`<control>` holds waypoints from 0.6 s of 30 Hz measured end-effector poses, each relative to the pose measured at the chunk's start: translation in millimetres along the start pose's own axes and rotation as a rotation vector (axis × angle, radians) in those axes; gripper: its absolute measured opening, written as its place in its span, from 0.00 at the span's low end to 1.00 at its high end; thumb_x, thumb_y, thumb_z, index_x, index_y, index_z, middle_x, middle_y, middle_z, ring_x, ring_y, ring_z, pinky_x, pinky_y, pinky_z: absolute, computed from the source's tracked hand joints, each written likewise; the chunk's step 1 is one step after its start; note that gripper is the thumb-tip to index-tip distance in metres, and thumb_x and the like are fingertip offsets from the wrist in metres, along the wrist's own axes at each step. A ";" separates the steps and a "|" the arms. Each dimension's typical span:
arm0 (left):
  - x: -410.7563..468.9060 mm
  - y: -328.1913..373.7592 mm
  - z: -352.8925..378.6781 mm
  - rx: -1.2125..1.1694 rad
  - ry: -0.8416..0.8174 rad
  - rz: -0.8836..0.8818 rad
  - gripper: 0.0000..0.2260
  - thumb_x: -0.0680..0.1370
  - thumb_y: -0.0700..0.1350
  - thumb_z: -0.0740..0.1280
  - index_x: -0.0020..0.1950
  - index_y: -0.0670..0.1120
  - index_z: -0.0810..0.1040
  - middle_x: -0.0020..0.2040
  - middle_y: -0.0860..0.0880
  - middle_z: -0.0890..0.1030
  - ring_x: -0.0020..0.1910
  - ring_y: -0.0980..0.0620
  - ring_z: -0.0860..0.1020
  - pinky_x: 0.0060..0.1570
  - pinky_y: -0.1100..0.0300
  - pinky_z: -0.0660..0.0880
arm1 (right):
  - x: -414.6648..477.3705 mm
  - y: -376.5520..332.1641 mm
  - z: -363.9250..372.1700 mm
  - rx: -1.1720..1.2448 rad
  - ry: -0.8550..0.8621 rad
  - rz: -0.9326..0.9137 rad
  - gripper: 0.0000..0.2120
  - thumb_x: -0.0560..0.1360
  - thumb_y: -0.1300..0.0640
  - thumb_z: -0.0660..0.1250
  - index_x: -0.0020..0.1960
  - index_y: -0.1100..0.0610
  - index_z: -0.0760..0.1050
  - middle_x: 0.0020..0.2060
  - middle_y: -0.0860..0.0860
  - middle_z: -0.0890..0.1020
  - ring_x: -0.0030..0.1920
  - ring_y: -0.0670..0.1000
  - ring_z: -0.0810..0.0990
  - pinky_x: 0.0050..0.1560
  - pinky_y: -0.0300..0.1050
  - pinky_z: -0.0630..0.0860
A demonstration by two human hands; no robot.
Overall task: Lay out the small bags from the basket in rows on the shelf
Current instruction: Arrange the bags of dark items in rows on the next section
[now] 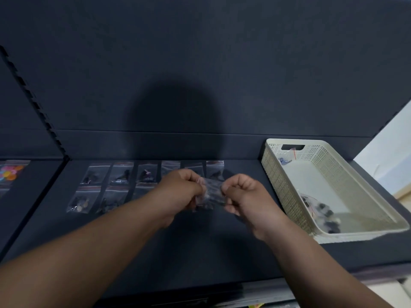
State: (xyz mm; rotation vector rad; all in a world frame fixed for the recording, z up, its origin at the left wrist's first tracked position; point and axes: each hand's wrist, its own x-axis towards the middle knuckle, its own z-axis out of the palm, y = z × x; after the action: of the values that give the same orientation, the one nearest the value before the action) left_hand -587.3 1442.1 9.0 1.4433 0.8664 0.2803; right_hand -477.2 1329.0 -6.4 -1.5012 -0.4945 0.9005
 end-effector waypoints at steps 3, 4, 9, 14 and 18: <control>2.8 5.8 5.2 0.055 -0.071 0.037 0.10 0.75 0.32 0.62 0.39 0.44 0.77 0.31 0.47 0.78 0.30 0.51 0.74 0.33 0.59 0.73 | 1.1 -3.5 -8.9 -0.152 -0.053 -0.041 0.06 0.74 0.64 0.67 0.46 0.54 0.75 0.36 0.49 0.78 0.35 0.45 0.75 0.36 0.36 0.70; 2.7 7.8 7.2 0.087 -0.112 0.052 0.10 0.76 0.33 0.62 0.40 0.45 0.77 0.32 0.47 0.79 0.31 0.52 0.75 0.32 0.60 0.74 | 1.0 -5.3 -10.9 -0.190 -0.087 -0.045 0.08 0.74 0.64 0.68 0.49 0.53 0.75 0.38 0.49 0.80 0.38 0.45 0.76 0.37 0.36 0.70; 9.7 6.9 17.2 0.201 -0.121 0.153 0.09 0.76 0.34 0.64 0.41 0.47 0.78 0.37 0.45 0.80 0.35 0.50 0.77 0.37 0.56 0.78 | 2.2 -4.5 -16.0 -0.306 -0.085 -0.096 0.10 0.72 0.69 0.67 0.47 0.55 0.77 0.35 0.53 0.79 0.31 0.45 0.74 0.28 0.33 0.68; 19.5 -10.2 6.8 0.658 -0.001 0.321 0.04 0.75 0.43 0.67 0.46 0.51 0.78 0.44 0.53 0.81 0.46 0.53 0.79 0.50 0.58 0.76 | 17.2 9.0 -21.5 -0.188 0.176 0.009 0.10 0.73 0.71 0.65 0.43 0.57 0.72 0.29 0.51 0.76 0.26 0.45 0.73 0.26 0.35 0.70; 17.6 -16.2 -1.1 0.959 -0.014 0.443 0.09 0.77 0.45 0.64 0.56 0.50 0.78 0.56 0.53 0.79 0.57 0.53 0.75 0.52 0.65 0.68 | 27.8 20.9 -28.1 -0.582 0.230 -0.033 0.08 0.71 0.65 0.69 0.47 0.55 0.74 0.37 0.51 0.81 0.39 0.53 0.79 0.41 0.45 0.76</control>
State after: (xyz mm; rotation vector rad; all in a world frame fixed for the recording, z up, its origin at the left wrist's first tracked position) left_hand -581.3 1451.8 -12.1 2.5364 0.6749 0.1809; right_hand -442.9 1329.2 -35.2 -2.0880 -0.6420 0.5661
